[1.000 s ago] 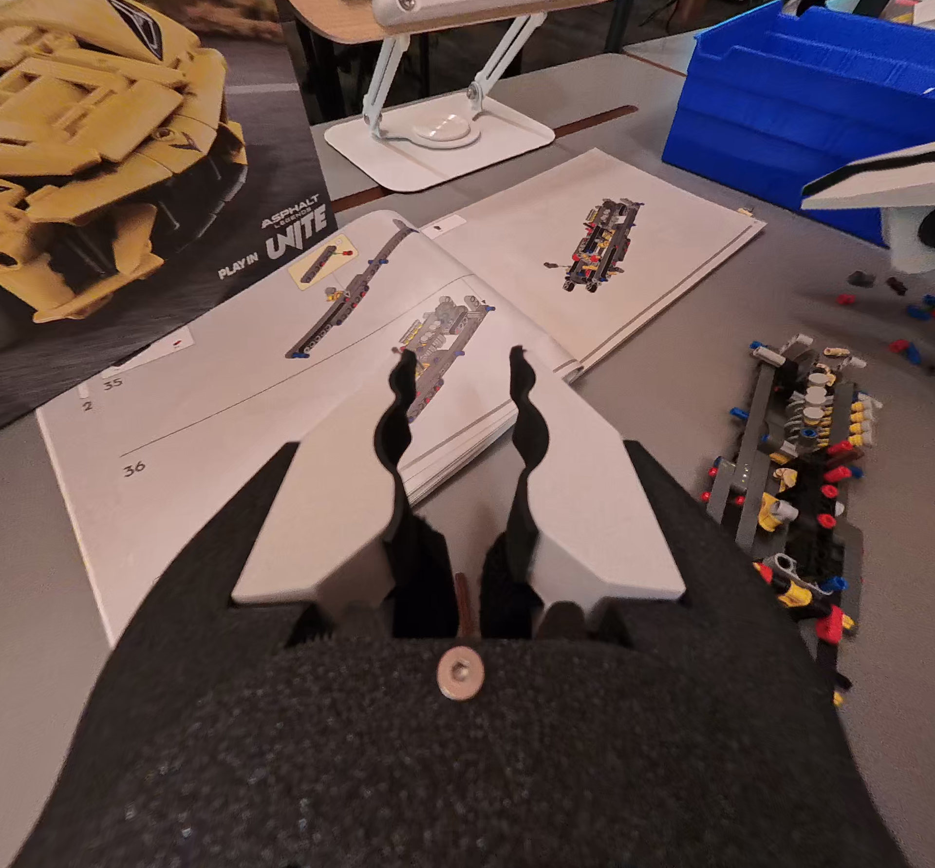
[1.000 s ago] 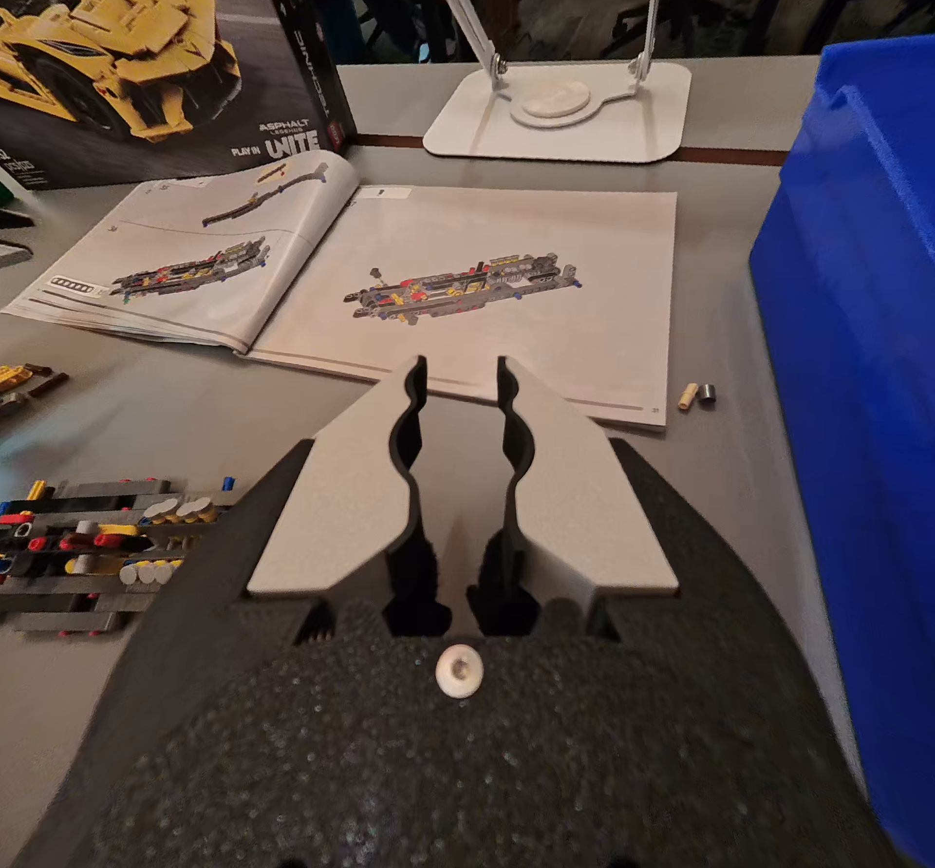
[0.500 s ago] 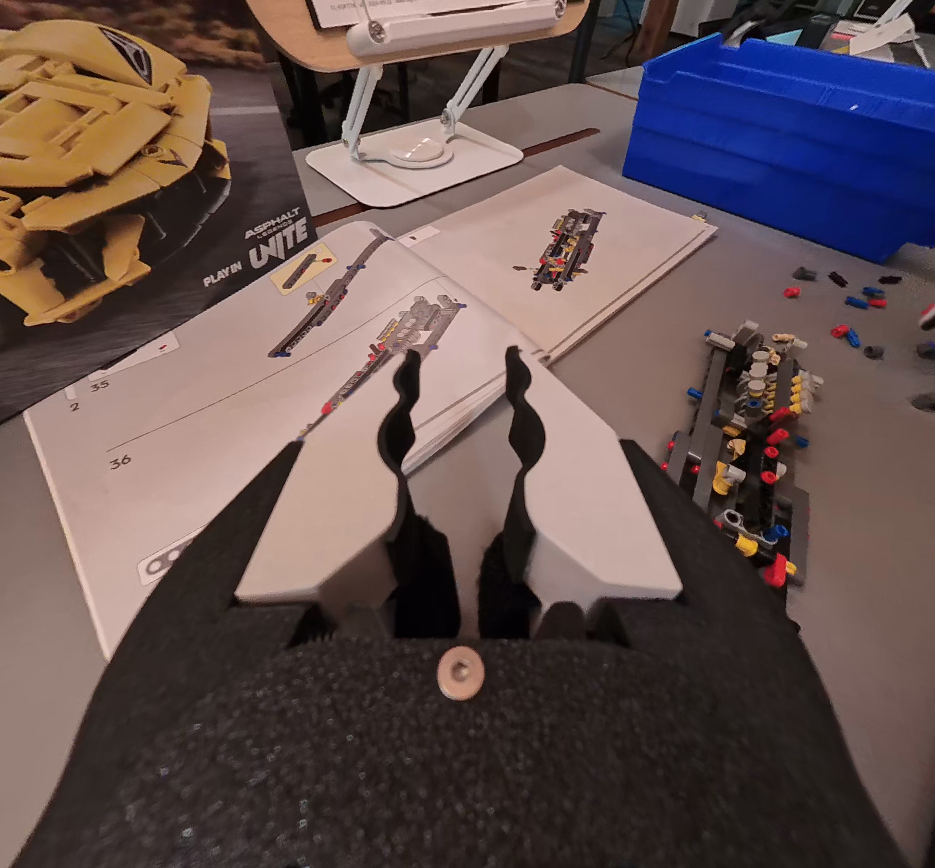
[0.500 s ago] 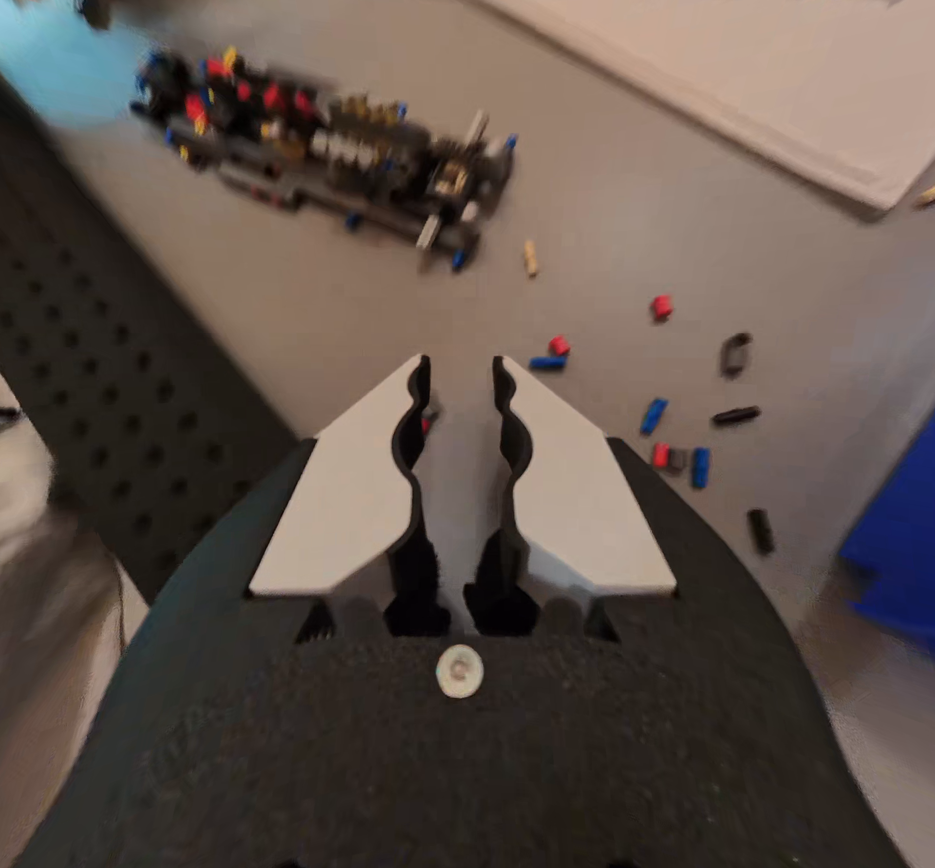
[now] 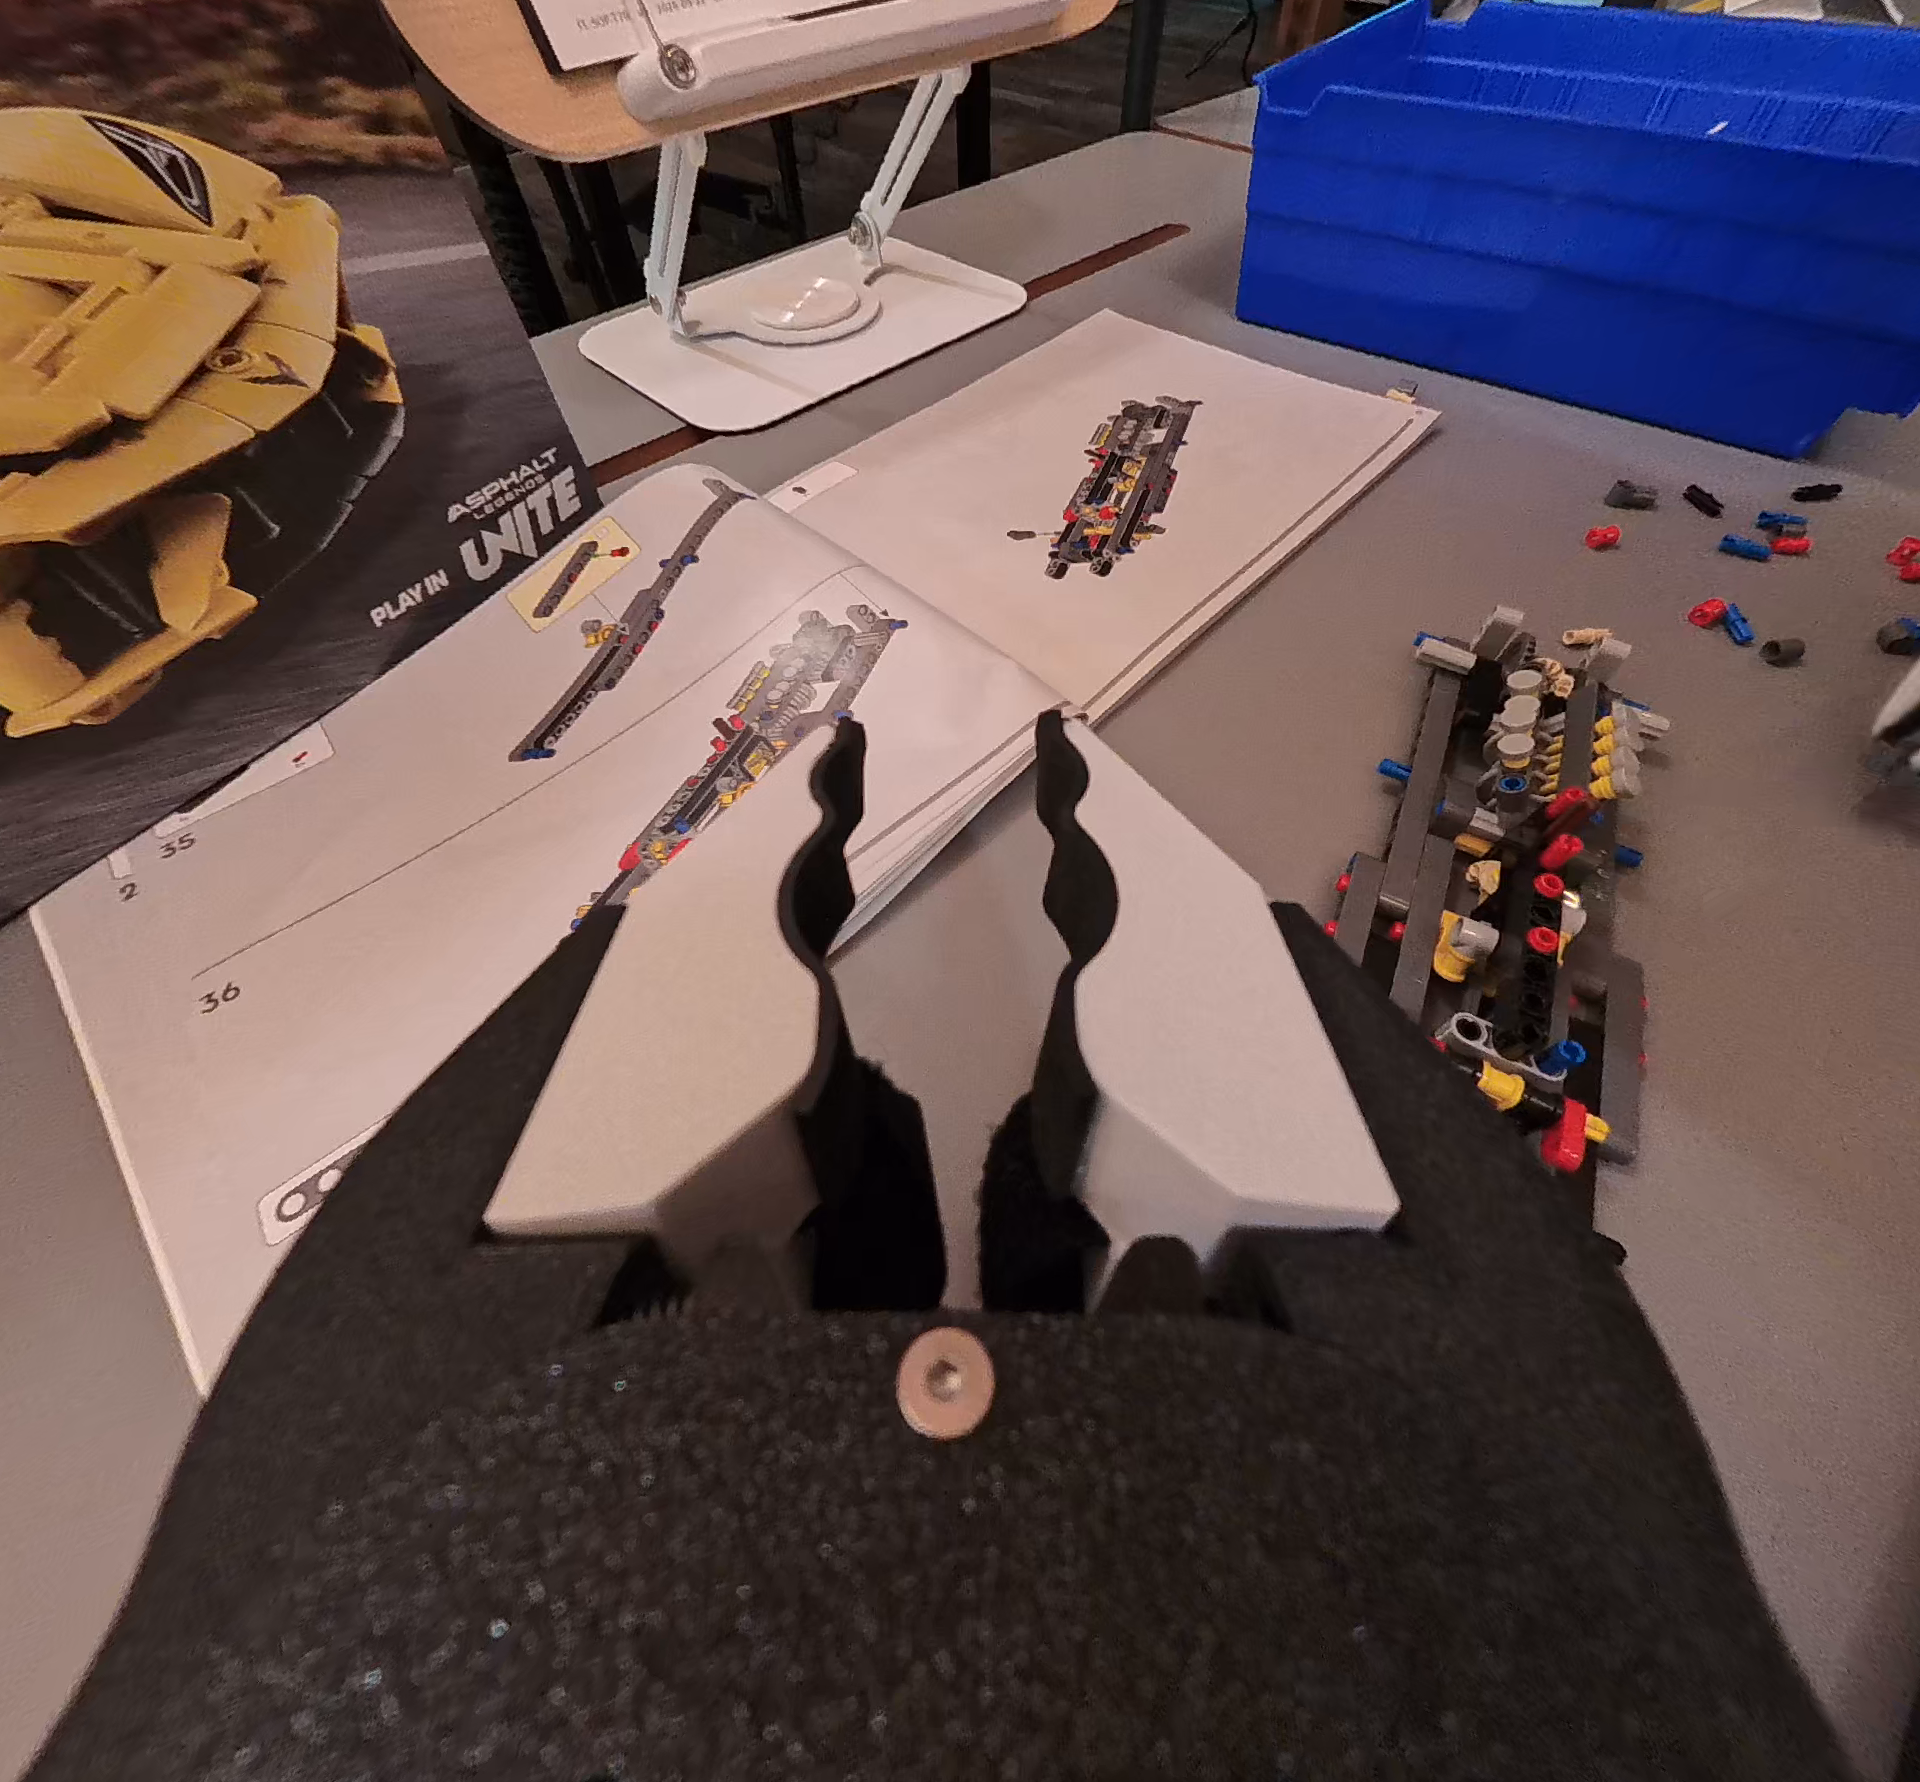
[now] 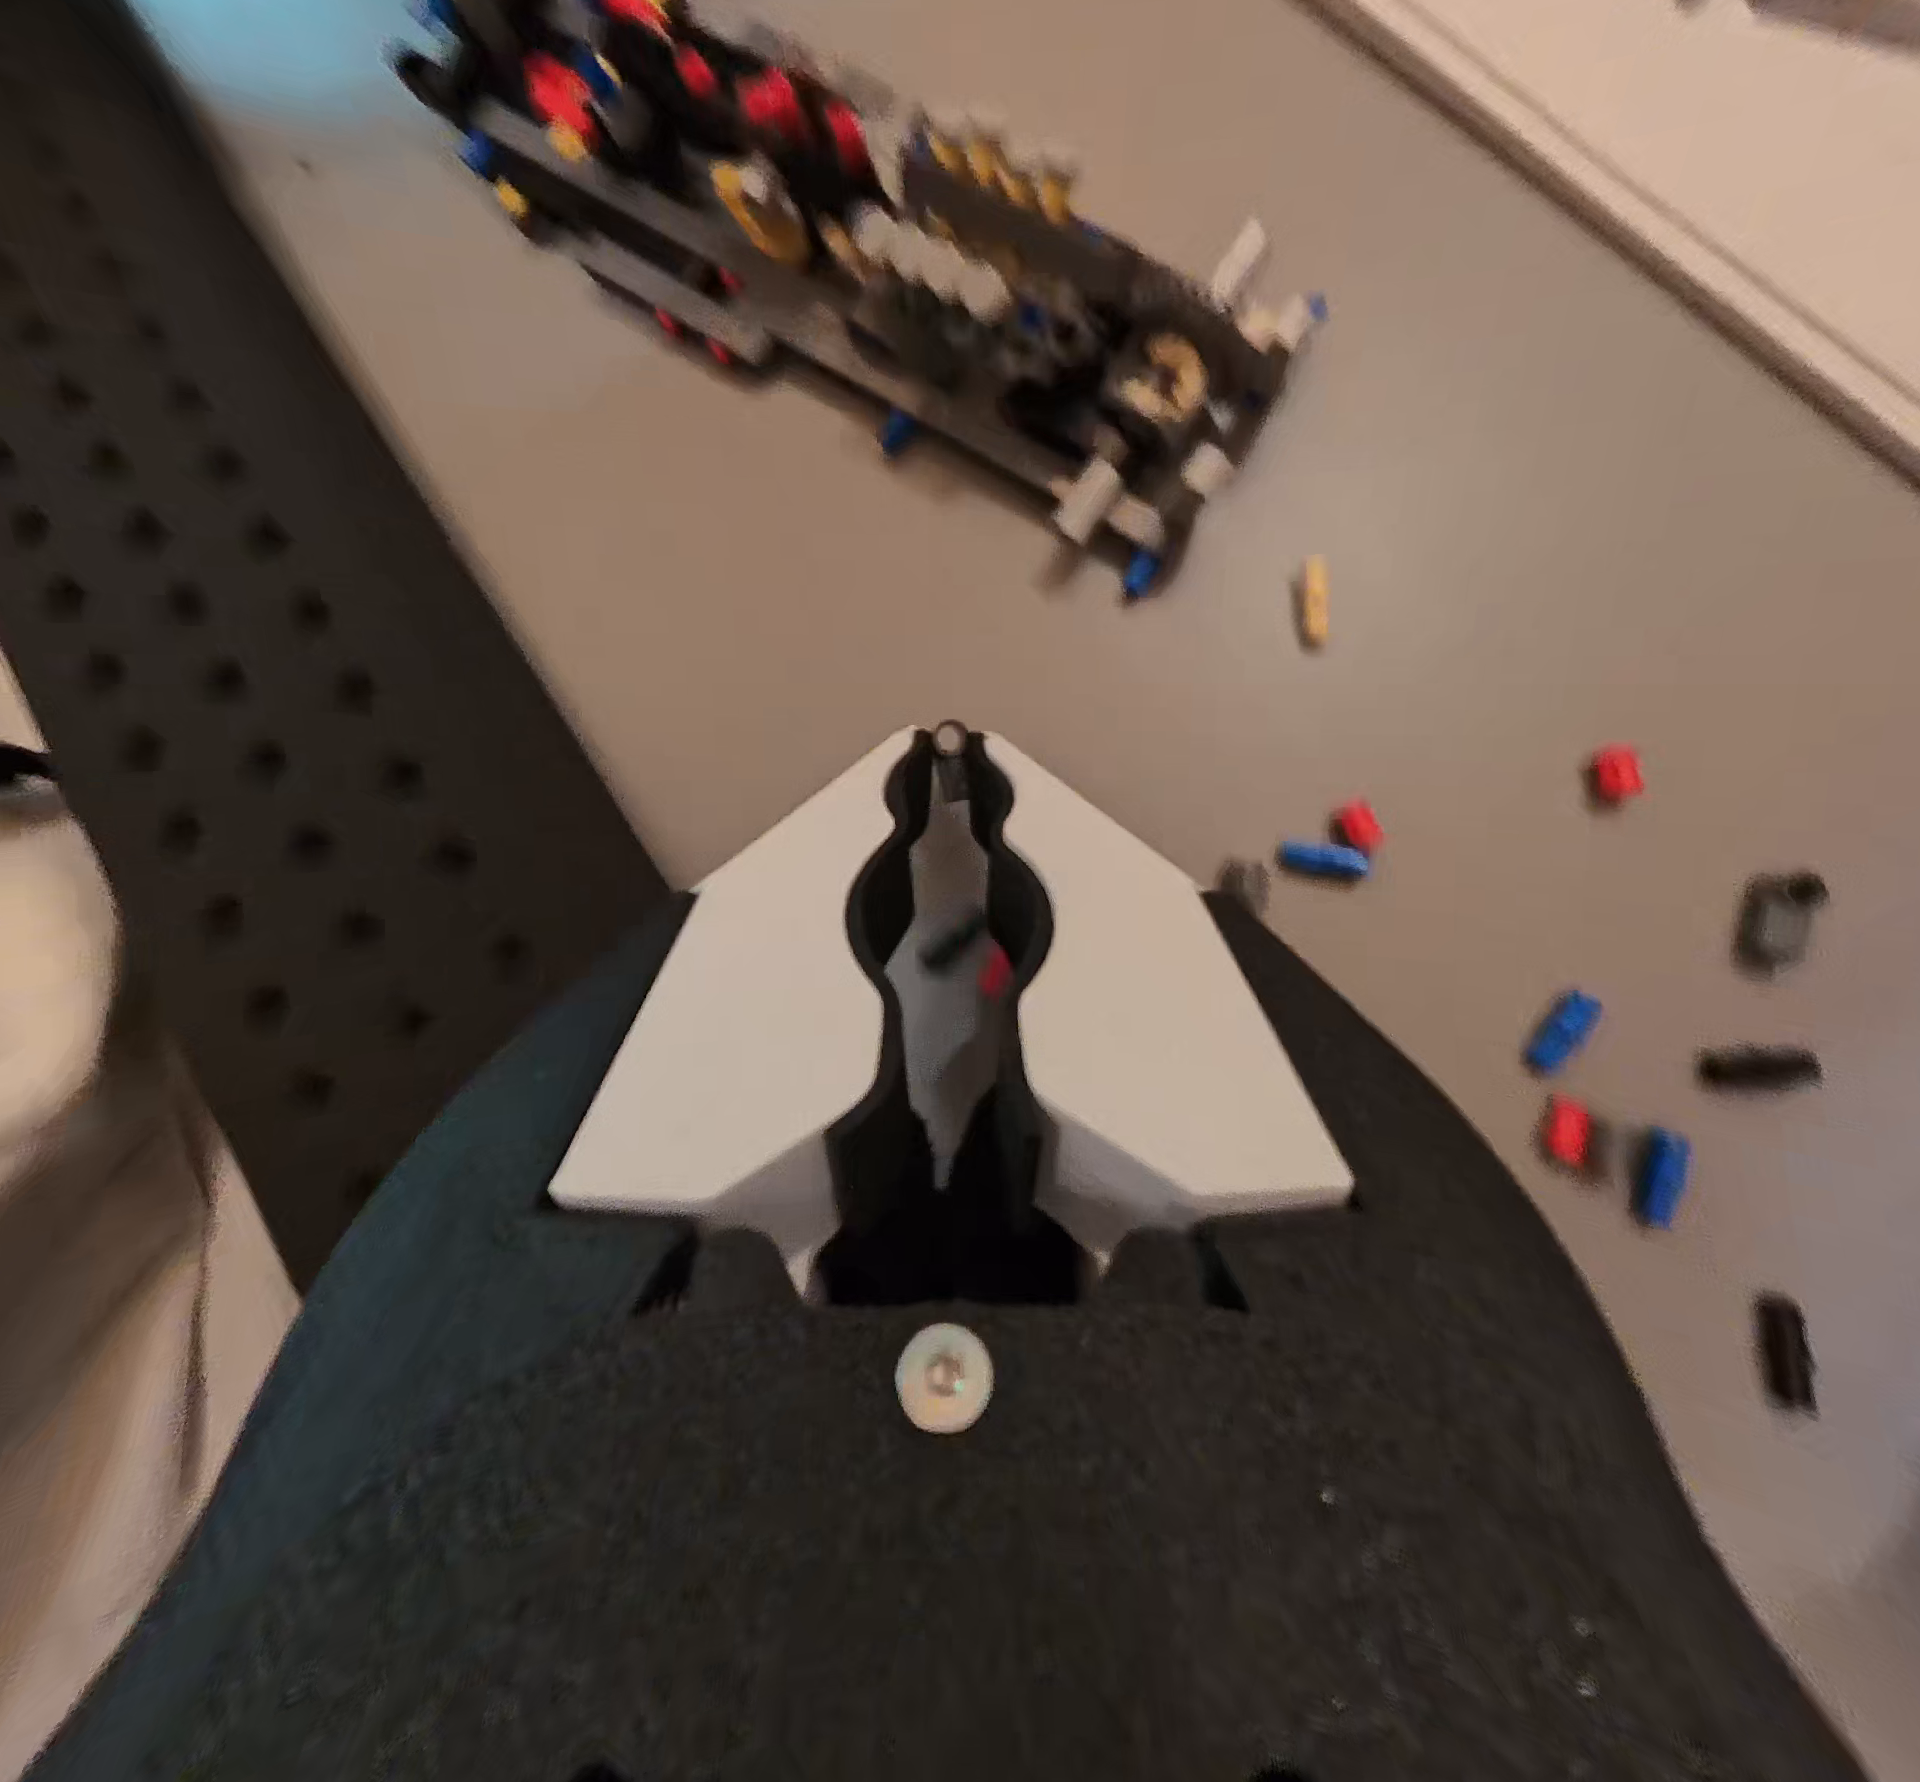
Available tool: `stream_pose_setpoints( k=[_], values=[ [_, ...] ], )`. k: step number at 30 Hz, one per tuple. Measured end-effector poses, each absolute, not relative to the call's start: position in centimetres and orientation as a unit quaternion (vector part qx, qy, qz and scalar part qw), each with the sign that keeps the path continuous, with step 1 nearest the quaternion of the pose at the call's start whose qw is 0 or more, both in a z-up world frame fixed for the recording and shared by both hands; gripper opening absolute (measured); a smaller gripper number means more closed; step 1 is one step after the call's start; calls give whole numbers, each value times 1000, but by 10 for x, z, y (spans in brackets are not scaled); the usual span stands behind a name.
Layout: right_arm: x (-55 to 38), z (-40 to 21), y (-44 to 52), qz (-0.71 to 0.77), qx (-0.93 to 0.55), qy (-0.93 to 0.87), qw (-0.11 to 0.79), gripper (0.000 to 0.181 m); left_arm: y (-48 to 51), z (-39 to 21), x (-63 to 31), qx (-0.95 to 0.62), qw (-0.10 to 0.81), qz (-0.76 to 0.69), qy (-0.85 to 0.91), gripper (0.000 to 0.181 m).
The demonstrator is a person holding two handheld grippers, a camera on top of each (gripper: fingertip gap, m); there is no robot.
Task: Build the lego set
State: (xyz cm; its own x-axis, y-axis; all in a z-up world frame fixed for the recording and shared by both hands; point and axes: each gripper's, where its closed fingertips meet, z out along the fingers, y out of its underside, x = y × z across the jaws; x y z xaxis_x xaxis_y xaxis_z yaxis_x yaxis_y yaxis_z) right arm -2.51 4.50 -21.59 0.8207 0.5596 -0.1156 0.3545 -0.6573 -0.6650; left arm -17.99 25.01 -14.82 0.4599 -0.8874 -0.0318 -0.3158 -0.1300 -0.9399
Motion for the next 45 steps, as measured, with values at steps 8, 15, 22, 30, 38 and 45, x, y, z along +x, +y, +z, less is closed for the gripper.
stream_pose_setpoints(
  k=[8, 15, 22, 30, 38, 45],
  values=[
    [-94, -231, 66, 141, -869, -346, 325, 5, 247, -149, -179, -693, 496, -286, 437, 32],
    [-30, -202, 53, 126, -887, -247, 370, 13, 244, -151, -177, -693, 490, -289, 443, 32],
    [71, -221, 13, 69, -930, -117, 341, 18, 236, -154, -171, -689, 480, -293, 457, 32],
    [93, -220, 25, -7, -927, -114, 358, 20, 235, -162, -168, -692, 472, -283, 467, 32],
    [124, -204, 89, -77, -890, 12, 449, 23, 236, -164, -169, -694, 470, -283, 466, 32],
    [124, -225, 100, -48, -908, 47, 414, 26, 241, -163, -172, -699, 470, -286, 458, 32]
  ],
)
